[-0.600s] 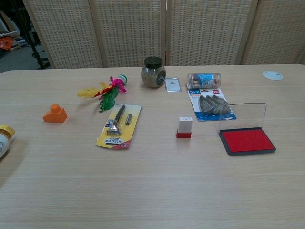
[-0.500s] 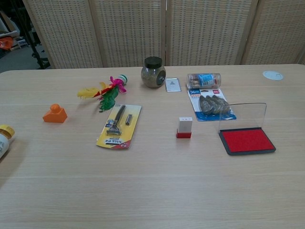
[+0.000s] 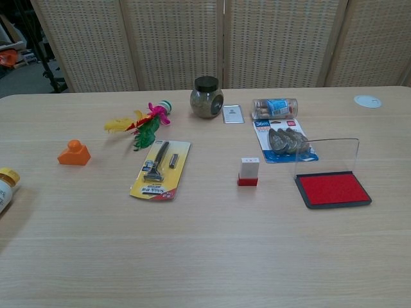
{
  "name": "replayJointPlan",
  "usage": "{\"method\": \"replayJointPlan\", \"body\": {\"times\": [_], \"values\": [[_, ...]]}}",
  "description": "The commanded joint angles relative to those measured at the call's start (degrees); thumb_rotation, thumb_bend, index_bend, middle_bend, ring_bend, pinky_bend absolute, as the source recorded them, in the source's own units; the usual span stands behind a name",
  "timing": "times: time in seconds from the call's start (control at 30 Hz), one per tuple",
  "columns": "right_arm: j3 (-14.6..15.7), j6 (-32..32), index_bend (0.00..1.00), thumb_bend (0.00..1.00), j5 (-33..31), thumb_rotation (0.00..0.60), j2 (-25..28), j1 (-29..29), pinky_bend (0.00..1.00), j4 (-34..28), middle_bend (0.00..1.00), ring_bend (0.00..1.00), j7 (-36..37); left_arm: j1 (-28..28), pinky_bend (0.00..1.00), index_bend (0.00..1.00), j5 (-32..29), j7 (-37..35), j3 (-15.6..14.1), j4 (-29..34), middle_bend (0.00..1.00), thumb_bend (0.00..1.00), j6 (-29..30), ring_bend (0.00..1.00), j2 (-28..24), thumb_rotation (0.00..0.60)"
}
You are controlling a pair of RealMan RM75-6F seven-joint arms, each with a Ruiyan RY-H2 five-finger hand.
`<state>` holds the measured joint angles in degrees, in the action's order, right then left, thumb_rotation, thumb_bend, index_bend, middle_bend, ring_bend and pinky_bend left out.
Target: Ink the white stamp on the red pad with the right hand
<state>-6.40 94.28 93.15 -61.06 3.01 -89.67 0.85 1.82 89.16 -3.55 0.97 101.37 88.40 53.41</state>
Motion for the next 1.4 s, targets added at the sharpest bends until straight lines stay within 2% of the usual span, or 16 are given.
{"method": "replayJointPlan", "body": {"times": [0.03, 0.1, 0.2, 0.27, 0.33, 0.37, 0.47, 0.53, 0.63, 0.8, 0.83, 0.97, 1.2, 1.4], "values": [[-2.01, -3.82, 0.0, 0.0, 0.34, 0.6, 2.63, 3.78, 0.0, -1.52, 0.0, 0.0, -0.11, 0.3, 0.0, 0.0, -0.13, 0.89, 0.12, -0.02, 0.0, 0.0, -0.39, 0.0, 0.53, 0.6], [-2.82, -6.05, 0.0, 0.0, 1.18, 0.6, 3.72, 6.16, 0.0, -2.01, 0.04, 0.03, 0.54, 0.54, 0.0, 0.0, -0.51, 1.41, 0.24, 0.06, 0.0, 0.0, -0.84, 0.0, 0.75, 0.6], [-3.86, -9.22, 0.0, 0.0, 2.22, 0.6, 4.63, 9.56, 0.11, -2.08, 0.22, 0.22, 0.58, 0.86, 0.0, 0.0, -1.34, 2.0, 0.52, 0.28, 0.0, 0.0, -1.45, 0.0, 0.93, 0.6], [-4.3, -10.92, 0.0, 0.0, 3.07, 0.6, 4.85, 11.52, 0.29, -1.99, 0.38, 0.4, 0.62, 1.04, 0.0, 0.0, -1.89, 2.18, 0.67, 0.32, 0.0, 0.0, -1.87, 0.0, 0.98, 0.6], [-4.5, -12.55, 0.0, 0.0, 3.88, 0.6, 4.96, 13.24, 0.56, -1.97, 0.59, 0.62, 1.14, 1.18, 0.0, 0.0, -2.36, 2.31, 0.81, 0.34, 0.0, 0.0, -2.17, 0.0, 1.02, 0.6], [-4.52, -13.5, 0.0, 0.0, 4.22, 0.6, 5.06, 14.08, 0.66, -2.05, 0.66, 0.7, 1.47, 1.25, 0.0, 0.0, -2.59, 2.38, 0.89, 0.35, 0.0, 0.0, -2.34, 0.0, 1.04, 0.6], [-4.32, -19.04, 0.0, 0.0, 4.78, 0.6, 6.08, 17.79, 0.87, -3.68, 0.8, 0.86, 2.38, 1.63, 0.0, 0.0, -3.8, 2.65, 1.29, 0.41, 0.0, 0.0, -3.11, 0.0, 1.14, 0.6], [-4.51, -22.4, 0.0, 0.0, 4.99, 0.6, 6.49, 20.26, 0.97, -5.05, 0.86, 0.93, 1.73, 1.87, 0.0, 0.0, -4.51, 2.77, 1.54, 0.54, 0.0, 0.0, -3.57, 0.0, 1.15, 0.6], [-5.22, -27.5, 0.0, 0.0, 4.42, 0.6, 5.92, 24.08, 1.0, -6.6, 0.93, 1.0, -1.29, 2.25, 0.0, 0.0, -5.38, 2.98, 1.82, 0.64, 0.0, 0.0, -4.32, 0.0, 1.1, 0.6], [-6.48, -38.1, 0.01, 0.0, -1.42, 0.6, 2.88, 30.61, 1.0, -12.04, 0.98, 1.0, -6.25, 2.59, 0.0, 0.0, -6.84, 2.81, 2.32, 0.68, 0.0, 0.0, -5.02, 0.0, 0.9, 0.6], [-7.36, -42.59, 0.03, 0.0, -5.09, 0.6, 0.28, 33.52, 1.0, -13.0, 0.99, 1.0, -9.3, 2.79, 0.0, 0.0, -7.44, 2.7, 2.44, 0.6, 0.0, 0.0, -5.58, 0.0, 0.87, 0.6], [-8.71, -47.38, 0.11, 0.0, -15.32, 0.6, -4.41, 37.42, 1.0, -12.41, 1.0, 1.0, -17.91, 3.15, 0.0, 0.0, -8.38, 2.18, 2.63, 0.55, 0.0, 0.0, -6.55, 0.0, 0.66, 0.6], [-8.88, -48.67, 0.19, 0.01, -31.53, 0.6, -13.94, 43.91, 1.0, -7.98, 1.0, 1.0, -30.23, 3.2, 0.0, 0.0, -8.96, 0.47, 2.96, 0.54, 0.0, 0.0, -6.75, 0.0, -0.11, 0.6], [-7.16, -46.7, 0.3, 0.11, -41.05, 0.6, -20.18, 47.82, 1.0, -3.97, 1.0, 1.0, -36.74, 3.21, 0.0, 0.0, -9.59, -0.99, 3.17, 0.23, 0.0, 0.0, -7.08, 0.0, -0.62, 0.6]]}}
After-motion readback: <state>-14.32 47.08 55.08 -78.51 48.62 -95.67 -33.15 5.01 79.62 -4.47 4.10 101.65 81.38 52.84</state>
